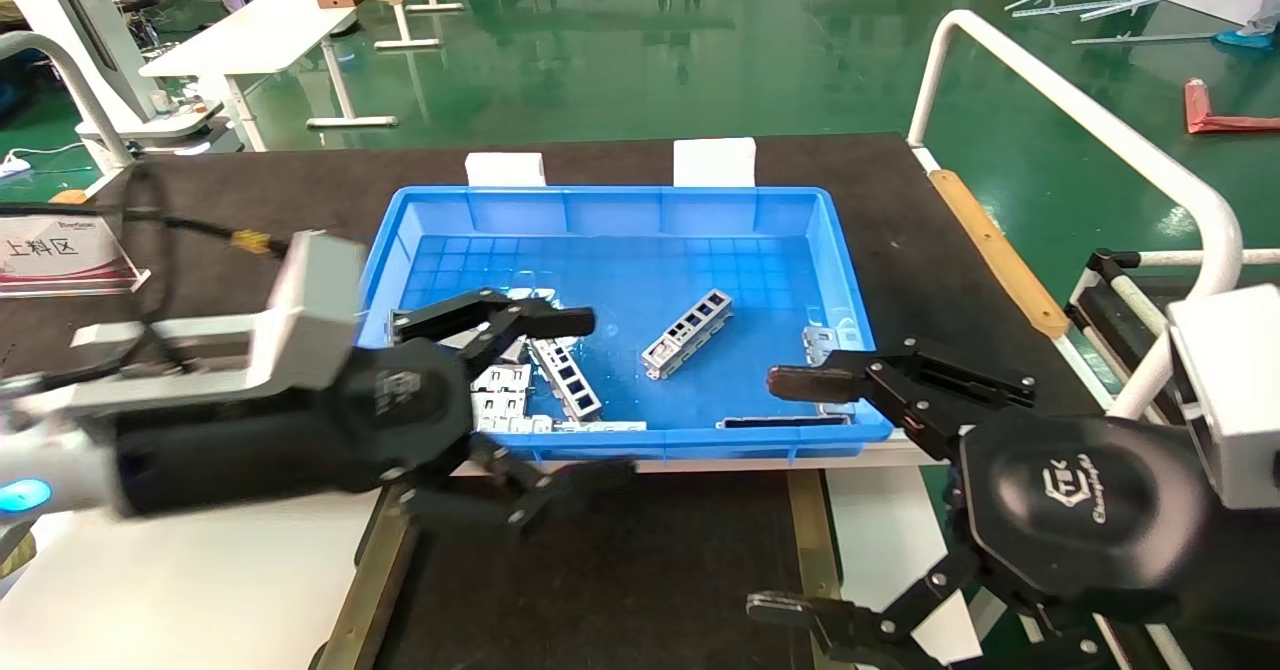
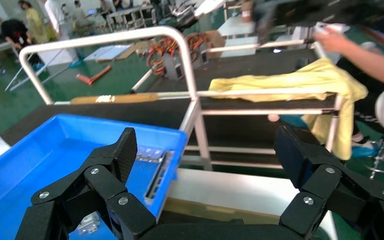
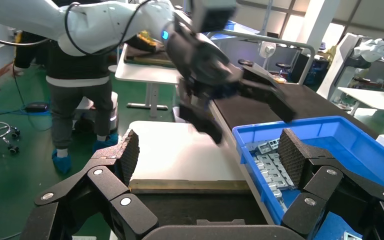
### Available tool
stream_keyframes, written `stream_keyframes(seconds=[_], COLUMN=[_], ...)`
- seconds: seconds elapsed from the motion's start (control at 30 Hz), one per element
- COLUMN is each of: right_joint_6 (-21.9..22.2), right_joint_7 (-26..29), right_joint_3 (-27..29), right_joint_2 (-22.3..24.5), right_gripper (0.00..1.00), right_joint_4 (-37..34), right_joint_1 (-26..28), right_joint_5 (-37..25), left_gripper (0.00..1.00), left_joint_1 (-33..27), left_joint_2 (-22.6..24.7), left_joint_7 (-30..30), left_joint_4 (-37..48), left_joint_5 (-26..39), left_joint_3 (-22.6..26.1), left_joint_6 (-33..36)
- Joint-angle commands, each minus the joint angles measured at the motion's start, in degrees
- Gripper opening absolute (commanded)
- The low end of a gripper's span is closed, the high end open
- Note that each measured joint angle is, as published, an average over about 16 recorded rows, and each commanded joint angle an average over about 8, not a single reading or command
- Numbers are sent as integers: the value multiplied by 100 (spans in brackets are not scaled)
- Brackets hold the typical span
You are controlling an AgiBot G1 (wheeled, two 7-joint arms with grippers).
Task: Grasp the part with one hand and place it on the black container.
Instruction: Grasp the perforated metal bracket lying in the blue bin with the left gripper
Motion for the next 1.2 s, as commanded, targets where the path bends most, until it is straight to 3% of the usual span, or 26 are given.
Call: stream_keyframes(seconds=[0.03,0.37,0.8,0.97,1.2], right_joint_6=[0,1,2,3,3], right_joint_7=[0,-1,-3,-3,-4], right_joint_3=[0,-3,-6,-7,-8], right_joint_2=[0,1,2,3,3], right_gripper=[100,100,100,100,100], right_joint_4=[0,0,0,0,0], right_joint_1=[0,1,1,2,2], right_joint_5=[0,2,4,5,6], left_gripper=[100,100,100,100,100], left_joint_1=[-132,-1020,-1734,-1786,-1649], left_joint_2=[184,1246,2862,3096,3146], left_joint_7=[-21,458,1495,1711,1573], left_joint_4=[165,1762,4415,4860,4744], left_joint_5=[185,1143,1904,1867,1649], left_joint_3=[109,621,928,1078,1552], left_joint_6=[-101,-488,-2028,-2438,-2963])
